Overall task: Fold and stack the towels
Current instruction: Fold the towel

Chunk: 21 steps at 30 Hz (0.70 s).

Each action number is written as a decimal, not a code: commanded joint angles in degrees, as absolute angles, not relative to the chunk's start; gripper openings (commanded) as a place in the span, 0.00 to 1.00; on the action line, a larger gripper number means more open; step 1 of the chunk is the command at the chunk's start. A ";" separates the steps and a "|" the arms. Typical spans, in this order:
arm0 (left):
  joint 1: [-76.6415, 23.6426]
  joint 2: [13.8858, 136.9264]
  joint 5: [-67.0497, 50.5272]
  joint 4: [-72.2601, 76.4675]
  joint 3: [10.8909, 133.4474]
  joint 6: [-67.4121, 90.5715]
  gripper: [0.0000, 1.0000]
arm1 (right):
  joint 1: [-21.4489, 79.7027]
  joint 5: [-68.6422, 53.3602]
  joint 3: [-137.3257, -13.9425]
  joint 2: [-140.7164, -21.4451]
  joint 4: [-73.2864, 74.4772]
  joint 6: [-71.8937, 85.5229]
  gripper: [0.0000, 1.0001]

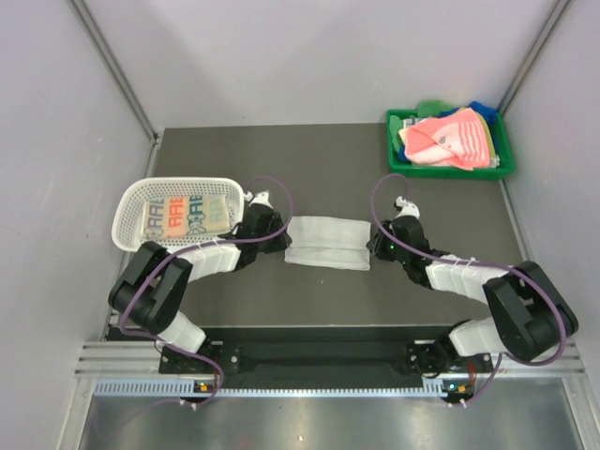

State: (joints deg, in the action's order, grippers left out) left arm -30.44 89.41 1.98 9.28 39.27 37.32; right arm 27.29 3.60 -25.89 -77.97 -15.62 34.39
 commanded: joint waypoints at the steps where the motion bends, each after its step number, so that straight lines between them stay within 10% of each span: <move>1: -30.59 87.01 1.76 8.26 39.99 36.83 0.34 | 28.04 4.83 -26.80 -75.76 -15.12 35.24 0.26; 21: -30.67 89.82 1.05 7.47 41.75 36.74 0.28 | 29.71 4.75 -27.86 -81.03 -17.49 37.88 0.28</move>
State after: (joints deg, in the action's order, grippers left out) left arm -30.44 89.54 1.13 7.18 39.68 37.34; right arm 28.75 3.88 -26.00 -80.44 -15.33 37.23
